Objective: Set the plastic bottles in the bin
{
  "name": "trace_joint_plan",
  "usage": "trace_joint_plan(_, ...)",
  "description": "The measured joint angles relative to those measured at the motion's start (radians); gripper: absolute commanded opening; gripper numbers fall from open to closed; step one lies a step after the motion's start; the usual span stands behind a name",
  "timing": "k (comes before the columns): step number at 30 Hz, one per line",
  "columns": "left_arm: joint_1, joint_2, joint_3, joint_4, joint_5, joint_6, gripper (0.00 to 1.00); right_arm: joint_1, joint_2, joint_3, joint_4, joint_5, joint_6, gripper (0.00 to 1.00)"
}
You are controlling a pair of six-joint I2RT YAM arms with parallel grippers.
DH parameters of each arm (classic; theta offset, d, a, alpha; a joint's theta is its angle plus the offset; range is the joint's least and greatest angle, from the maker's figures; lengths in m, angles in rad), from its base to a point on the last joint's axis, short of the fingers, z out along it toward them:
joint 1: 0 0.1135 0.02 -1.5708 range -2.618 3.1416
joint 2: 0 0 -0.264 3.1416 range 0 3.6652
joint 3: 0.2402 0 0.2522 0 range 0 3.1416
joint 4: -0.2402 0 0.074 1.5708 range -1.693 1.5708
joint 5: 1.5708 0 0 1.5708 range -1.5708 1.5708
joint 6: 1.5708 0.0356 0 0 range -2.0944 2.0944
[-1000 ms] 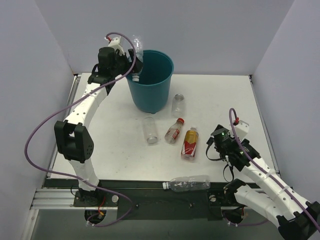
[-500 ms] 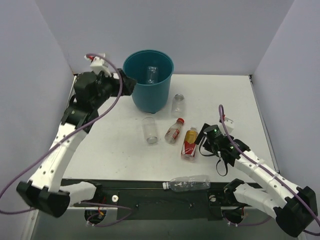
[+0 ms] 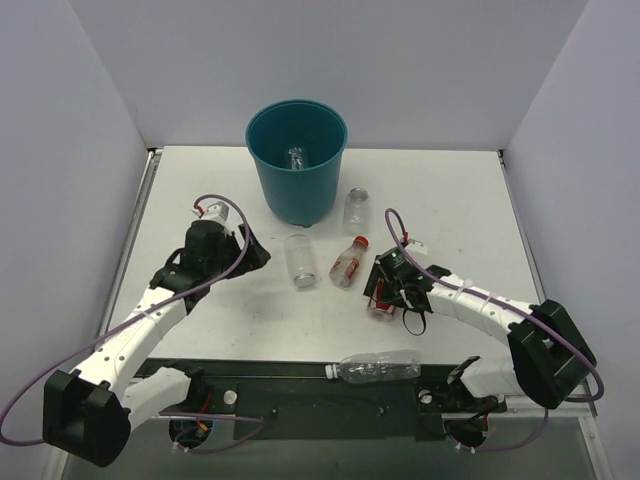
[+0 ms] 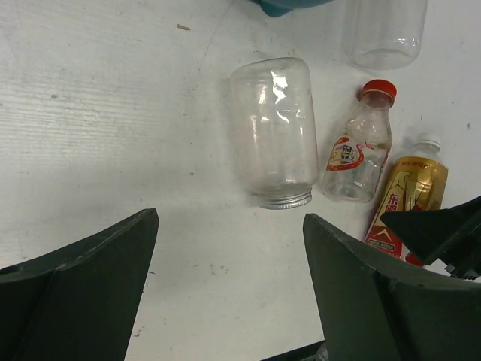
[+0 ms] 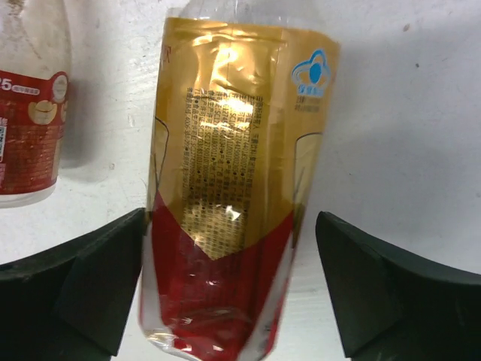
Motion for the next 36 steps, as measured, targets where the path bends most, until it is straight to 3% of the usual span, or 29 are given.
trace_joint_plan(1, 0.0, 0.009, -0.002, 0.001, 0.0, -0.009, 0.88, 0.0, 0.012, 0.0, 0.003, -0.003, 0.0, 0.68)
trace_joint_plan(4, 0.0, 0.032, -0.002, 0.011, 0.001, -0.025, 0.88, 0.0, 0.019, 0.001, 0.006, -0.006, 0.006, 0.56)
trace_joint_plan(10, 0.0, 0.054, 0.009, 0.006, -0.001, -0.032, 0.88, 0.0, -0.069, 0.052, -0.091, 0.018, -0.005, 0.55)
trace_joint_plan(14, 0.004, 0.056, 0.02, 0.001, -0.023, -0.026, 0.88, 0.0, -0.153, 0.249, -0.197, 0.074, -0.058, 0.55)
trace_joint_plan(17, 0.018, 0.076, 0.02, -0.014, -0.026, -0.023, 0.88, 0.0, -0.138, 0.504, -0.244, 0.106, -0.125, 0.55)
trace_joint_plan(26, 0.023, 0.059, 0.019, -0.085, -0.006, -0.032, 0.88, -0.004, 0.188, 1.207, -0.21, 0.153, -0.292, 0.56)
trace_joint_plan(29, 0.023, 0.013, 0.019, -0.128, -0.007, -0.032, 0.88, -0.006, 0.312, 1.314, -0.138, 0.154, -0.323, 0.56)
trace_joint_plan(36, 0.023, -0.094, -0.003, -0.211, -0.003, -0.047, 0.88, -0.006, 0.518, 1.336, 0.143, 0.166, -0.341, 0.56)
